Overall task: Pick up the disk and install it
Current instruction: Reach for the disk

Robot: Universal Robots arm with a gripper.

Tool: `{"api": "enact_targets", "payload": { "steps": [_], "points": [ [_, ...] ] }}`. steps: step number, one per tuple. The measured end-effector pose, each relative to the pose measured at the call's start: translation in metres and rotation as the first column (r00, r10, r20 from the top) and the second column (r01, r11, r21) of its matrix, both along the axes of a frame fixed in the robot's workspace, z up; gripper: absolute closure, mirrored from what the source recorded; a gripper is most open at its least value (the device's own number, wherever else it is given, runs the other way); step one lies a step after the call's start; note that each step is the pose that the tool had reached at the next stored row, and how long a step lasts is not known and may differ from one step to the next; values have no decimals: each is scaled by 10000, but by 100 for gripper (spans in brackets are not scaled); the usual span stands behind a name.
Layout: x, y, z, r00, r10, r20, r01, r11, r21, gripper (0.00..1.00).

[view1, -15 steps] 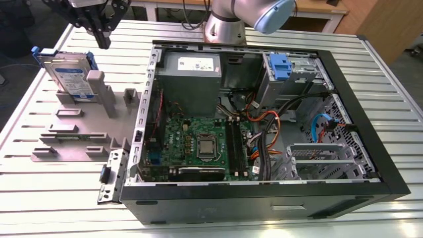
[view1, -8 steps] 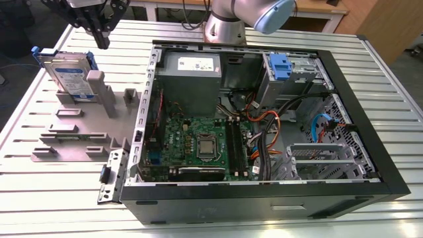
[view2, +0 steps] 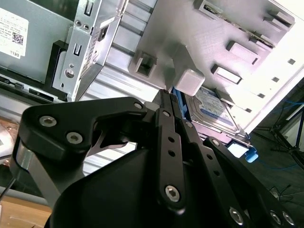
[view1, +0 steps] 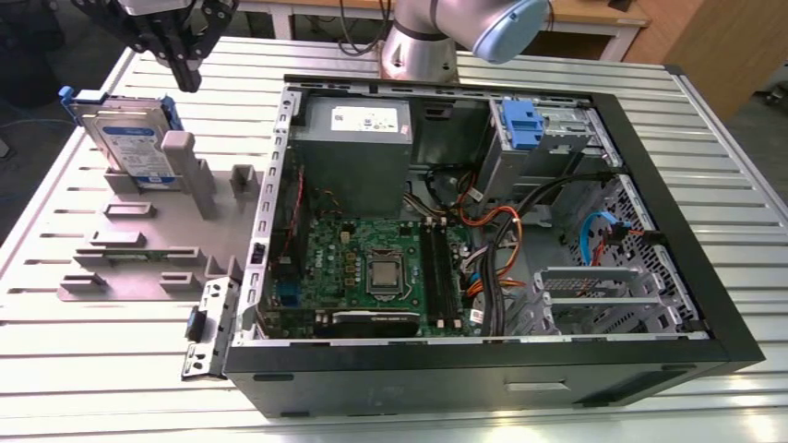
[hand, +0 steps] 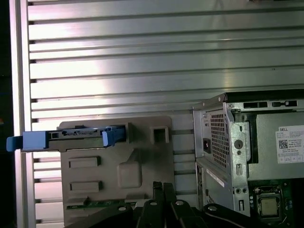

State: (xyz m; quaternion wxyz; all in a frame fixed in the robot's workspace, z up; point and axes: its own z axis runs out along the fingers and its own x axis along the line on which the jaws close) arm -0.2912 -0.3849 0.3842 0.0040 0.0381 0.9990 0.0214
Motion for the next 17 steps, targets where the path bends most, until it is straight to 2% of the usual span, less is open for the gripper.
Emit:
{"api": "enact_targets", "payload": {
  "steps": [17],
  "points": [
    [-179, 0, -25, 10000, 0, 0, 0, 10000, 7, 85]
  ]
}}
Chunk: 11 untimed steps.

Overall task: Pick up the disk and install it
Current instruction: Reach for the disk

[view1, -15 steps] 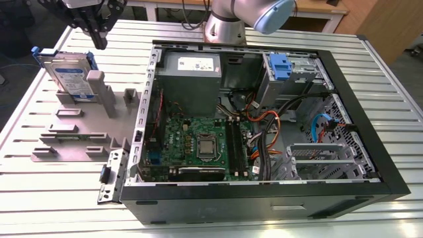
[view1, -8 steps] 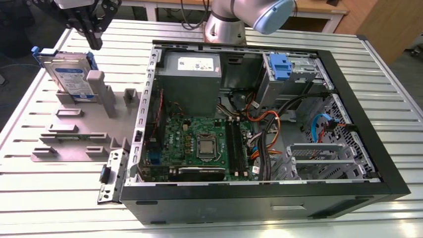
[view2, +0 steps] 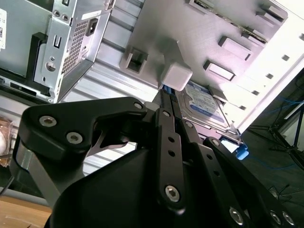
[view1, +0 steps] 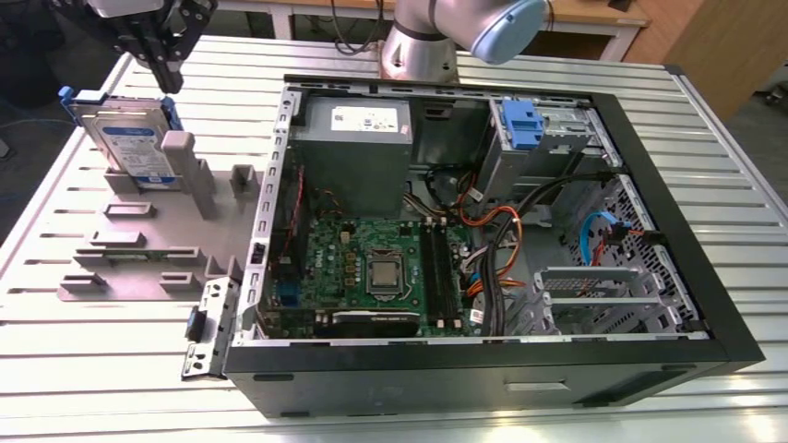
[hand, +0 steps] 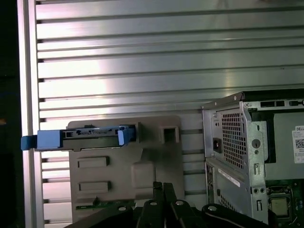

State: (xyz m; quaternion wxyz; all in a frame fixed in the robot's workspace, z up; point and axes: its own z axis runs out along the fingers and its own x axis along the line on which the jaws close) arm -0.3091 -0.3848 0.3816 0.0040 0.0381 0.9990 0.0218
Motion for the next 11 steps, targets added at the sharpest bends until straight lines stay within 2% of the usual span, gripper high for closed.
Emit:
{"api": "enact_targets", "payload": {
  "steps": [11],
  "points": [
    [-110, 0, -11, 10000, 0, 0, 0, 10000, 34, 85]
  ]
}}
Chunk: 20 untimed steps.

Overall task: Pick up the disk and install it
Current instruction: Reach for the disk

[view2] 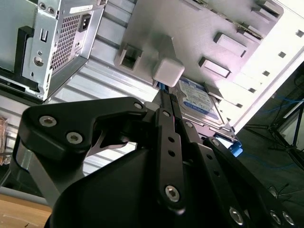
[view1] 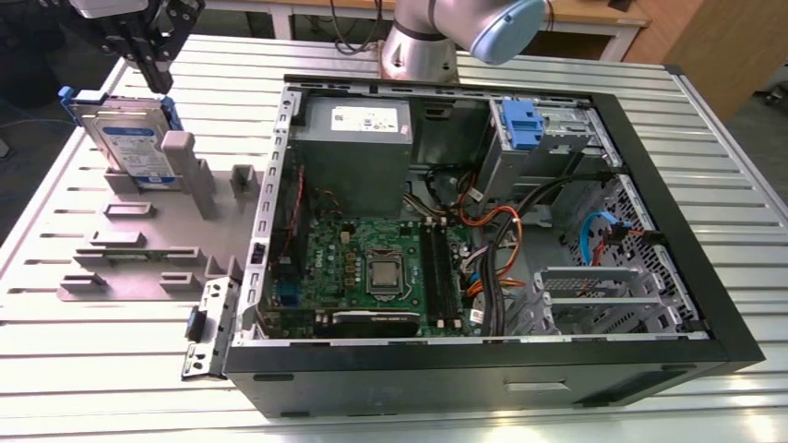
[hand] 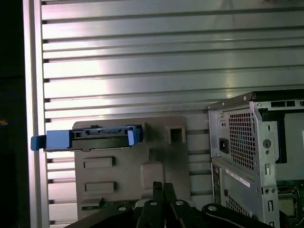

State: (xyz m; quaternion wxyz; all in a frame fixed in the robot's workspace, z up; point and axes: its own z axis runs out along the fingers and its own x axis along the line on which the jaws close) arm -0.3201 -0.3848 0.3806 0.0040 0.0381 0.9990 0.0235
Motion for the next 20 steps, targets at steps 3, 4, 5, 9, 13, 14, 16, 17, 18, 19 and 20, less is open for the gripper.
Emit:
{"api": "enact_targets", "payload": {
  "steps": [3, 4, 5, 9, 13, 14, 16, 17, 18, 19, 20],
  "points": [
    [-21, 0, -4, 10000, 0, 0, 0, 10000, 0, 85],
    [-28, 0, -5, 10000, 0, 0, 0, 10000, 0, 85],
    [-34, 0, -6, 10000, 1, 0, -1, 10000, 0, 85],
    [-63, 0, -12, 10000, 0, 0, 0, 10000, 1, 89],
    [-109, 0, -17, 10000, 0, 0, 0, 10000, 2, 89],
    [-124, 0, -19, 10000, 0, -1, 0, 10000, 1, 89],
    [-151, 1, -24, 10000, 0, 0, 0, 10000, 2, 89],
    [-164, 2, -26, 10000, 1, 0, -1, 10000, 1, 89],
    [-178, 3, -28, 10000, 0, 0, 0, 10000, 1, 89],
    [-191, 4, -31, 10000, 1, 1, -1, 10000, 2, 89],
    [-206, 7, -34, 10000, 1, 0, -1, 10000, 1, 89]
  ]
}}
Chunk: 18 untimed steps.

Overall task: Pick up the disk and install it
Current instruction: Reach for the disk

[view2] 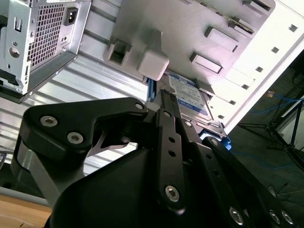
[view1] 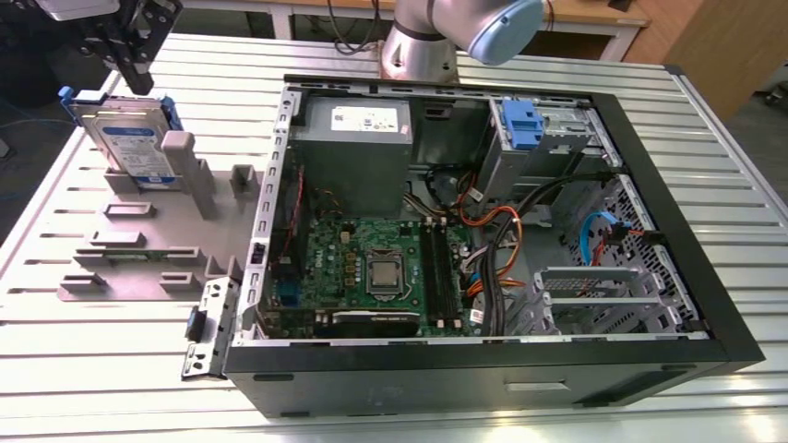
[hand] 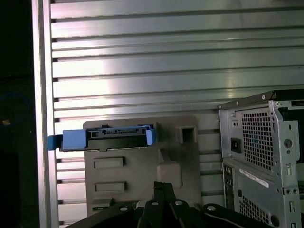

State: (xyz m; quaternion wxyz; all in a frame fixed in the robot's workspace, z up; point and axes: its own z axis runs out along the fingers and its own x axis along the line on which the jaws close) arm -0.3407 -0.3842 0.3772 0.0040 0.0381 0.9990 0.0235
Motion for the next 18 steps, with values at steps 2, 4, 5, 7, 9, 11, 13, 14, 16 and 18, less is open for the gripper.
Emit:
{"api": "enact_targets", "payload": {
  "steps": [2, 4, 5, 7, 9, 11, 13, 14, 16, 18],
  "points": [
    [-31, 5, -5, 10000, -1, 0, 1, 10000, 0, 89],
    [-60, 16, -9, 10000, -1, 0, 1, 10000, 1, 89],
    [-73, 22, -10, 10000, -1, 0, 1, 10000, 0, 89],
    [-99, 36, -13, 10000, -1, 0, 1, 10000, 0, 89],
    [-127, 51, -16, 10000, -1, 0, 1, 10000, 0, 89],
    [-156, 64, -19, 10000, -1, 0, 1, 10000, 1, 89],
    [-187, 74, -22, 10000, 0, -1, 0, 10000, 0, 89],
    [-202, 78, -23, 10000, 0, -1, 0, 10000, 0, 89],
    [-235, 89, -27, 10000, -1, 0, 1, 10000, 0, 89],
    [-269, 99, -31, 10000, -1, 0, 1, 10000, 1, 89]
  ]
}}
